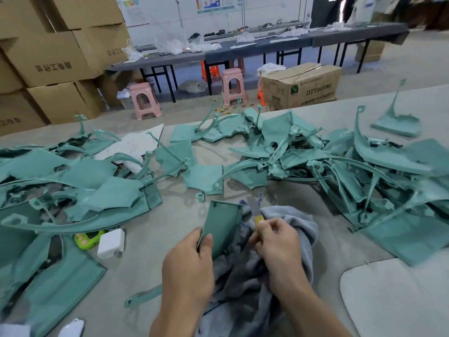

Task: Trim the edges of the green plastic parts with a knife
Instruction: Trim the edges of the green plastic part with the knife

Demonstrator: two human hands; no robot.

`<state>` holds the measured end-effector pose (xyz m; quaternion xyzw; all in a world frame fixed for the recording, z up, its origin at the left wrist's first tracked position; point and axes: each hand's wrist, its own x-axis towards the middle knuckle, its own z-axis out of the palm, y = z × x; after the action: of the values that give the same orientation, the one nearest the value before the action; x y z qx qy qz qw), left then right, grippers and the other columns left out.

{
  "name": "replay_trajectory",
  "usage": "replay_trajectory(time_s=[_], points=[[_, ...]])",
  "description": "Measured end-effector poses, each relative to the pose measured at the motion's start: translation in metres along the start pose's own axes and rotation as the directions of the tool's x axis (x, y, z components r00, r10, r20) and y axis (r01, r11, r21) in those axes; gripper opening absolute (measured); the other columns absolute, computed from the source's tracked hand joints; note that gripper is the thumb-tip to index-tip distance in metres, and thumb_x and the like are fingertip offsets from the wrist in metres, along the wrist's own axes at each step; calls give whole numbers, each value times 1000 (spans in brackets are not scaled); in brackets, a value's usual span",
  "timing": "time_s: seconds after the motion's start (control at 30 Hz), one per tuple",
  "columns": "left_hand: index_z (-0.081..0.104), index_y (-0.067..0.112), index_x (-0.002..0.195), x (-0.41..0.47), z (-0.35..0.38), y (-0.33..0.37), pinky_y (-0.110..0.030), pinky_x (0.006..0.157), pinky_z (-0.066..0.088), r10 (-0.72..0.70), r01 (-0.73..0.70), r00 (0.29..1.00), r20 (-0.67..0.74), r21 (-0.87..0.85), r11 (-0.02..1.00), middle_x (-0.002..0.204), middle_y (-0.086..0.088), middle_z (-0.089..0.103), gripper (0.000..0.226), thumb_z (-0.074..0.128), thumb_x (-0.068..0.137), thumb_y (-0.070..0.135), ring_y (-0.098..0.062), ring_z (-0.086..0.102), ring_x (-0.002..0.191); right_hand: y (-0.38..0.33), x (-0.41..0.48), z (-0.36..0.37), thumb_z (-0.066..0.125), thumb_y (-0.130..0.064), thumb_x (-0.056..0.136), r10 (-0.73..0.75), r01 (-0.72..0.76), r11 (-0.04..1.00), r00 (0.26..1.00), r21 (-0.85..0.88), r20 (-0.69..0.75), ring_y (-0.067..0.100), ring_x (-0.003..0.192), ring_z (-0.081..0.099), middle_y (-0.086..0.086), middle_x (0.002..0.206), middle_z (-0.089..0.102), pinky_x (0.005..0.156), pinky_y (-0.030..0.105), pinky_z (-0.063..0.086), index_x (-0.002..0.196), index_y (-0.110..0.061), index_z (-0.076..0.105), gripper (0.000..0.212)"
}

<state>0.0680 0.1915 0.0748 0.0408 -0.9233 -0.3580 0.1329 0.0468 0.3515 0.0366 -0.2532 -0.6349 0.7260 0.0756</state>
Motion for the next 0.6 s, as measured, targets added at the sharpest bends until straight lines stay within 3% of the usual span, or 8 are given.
replay_trajectory(time_s=[0.13,0.23,0.27,0.3,0.33,0.4,0.5,0.6], points=[[56,61,81,1,-26,19,-32,57,46,34,-55,987,-155,-133,990,76,24,65,21,47,97,51,-7,60,68,-19,-6,-7,62,-12,98,32,-94,919,985,382,167,10,60,61,2,68,67,57,23,54,75,-15,70,25],[59,49,72,5,-43,41,-30,49,41,44,-122,946,-321,-227,966,60,17,59,23,49,92,53,-5,50,53,-45,-10,-9,68,-20,85,26,-220,864,918,452,396,11,84,72,-3,88,74,86,30,56,81,-9,78,15],[65,41,72,10,-43,48,-27,49,47,-30,-108,946,-323,-401,910,59,14,61,25,53,93,46,-3,52,53,-54,-11,-8,67,-21,85,15,-238,861,896,451,444,19,115,66,-1,98,73,98,34,52,90,-2,75,21],[72,32,78,15,-44,55,-29,53,55,-125,-55,960,-251,-606,794,65,11,68,24,58,96,36,-4,60,58,-62,-12,-8,68,-22,84,-4,-241,860,878,449,478,22,102,66,6,104,70,105,38,47,99,1,70,28],[78,27,83,20,-46,64,-33,59,59,-198,39,973,-117,-766,642,76,5,75,23,59,98,26,-10,69,67,-71,-14,-8,69,-24,83,-24,-240,858,864,454,503,21,95,49,13,108,65,108,42,45,107,1,65,35],[81,25,91,28,-52,74,-38,71,60,-189,178,976,105,-886,429,95,-5,79,29,55,101,16,-18,75,81,-93,-15,-9,73,-26,79,-66,-231,851,843,472,533,31,105,61,23,118,67,104,45,50,117,-2,63,46],[81,22,91,31,-55,76,-39,70,61,-123,268,963,239,-891,366,101,-9,78,32,53,101,13,-23,76,86,-127,-13,-10,73,-18,82,-112,-99,900,888,424,445,31,88,64,21,100,70,89,45,57,88,-5,63,17],[81,15,89,33,-58,72,-39,70,63,-69,285,958,279,-884,370,101,-12,78,26,57,97,10,-26,76,86,-148,-9,-10,64,-7,95,-222,82,918,917,388,330,22,66,50,12,71,56,68,34,50,69,-10,57,27]])
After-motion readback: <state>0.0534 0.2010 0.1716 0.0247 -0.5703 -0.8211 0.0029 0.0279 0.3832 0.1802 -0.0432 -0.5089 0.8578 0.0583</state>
